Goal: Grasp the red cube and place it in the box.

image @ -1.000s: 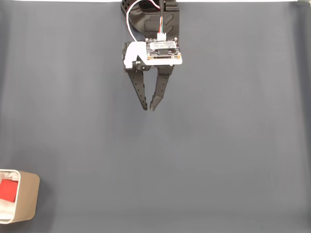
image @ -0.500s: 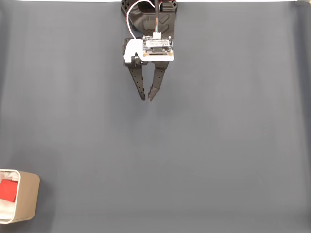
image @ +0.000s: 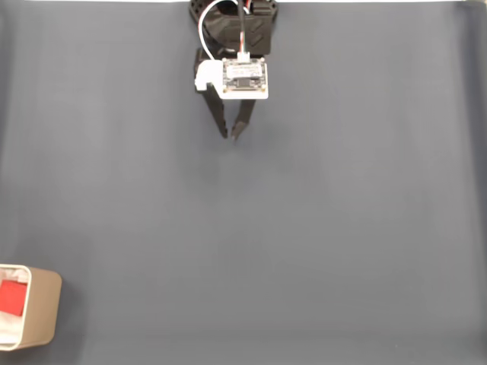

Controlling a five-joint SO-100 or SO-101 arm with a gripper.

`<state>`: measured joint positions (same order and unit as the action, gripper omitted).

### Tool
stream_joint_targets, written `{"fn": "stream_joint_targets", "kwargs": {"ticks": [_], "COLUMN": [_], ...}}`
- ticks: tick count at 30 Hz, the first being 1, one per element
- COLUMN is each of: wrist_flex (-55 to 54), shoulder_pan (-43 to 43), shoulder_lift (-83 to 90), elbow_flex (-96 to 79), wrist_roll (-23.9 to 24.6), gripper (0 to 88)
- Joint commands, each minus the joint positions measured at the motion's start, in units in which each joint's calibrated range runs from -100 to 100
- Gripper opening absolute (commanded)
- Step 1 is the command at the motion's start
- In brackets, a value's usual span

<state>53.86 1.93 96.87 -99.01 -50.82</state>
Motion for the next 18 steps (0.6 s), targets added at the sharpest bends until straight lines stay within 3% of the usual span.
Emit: {"fn": "stream_joint_targets", "kwargs": {"ticks": [1, 18], "wrist_flex": [5.32, 19.50], "shoulder_pan": [-1.86, -2.21], "shoulder_lift": [1.83, 3.04], "elbow_flex": [-0.72, -0.81], "wrist_roll": [0.78, 0.73], "gripper": [0.0, 0.0]}}
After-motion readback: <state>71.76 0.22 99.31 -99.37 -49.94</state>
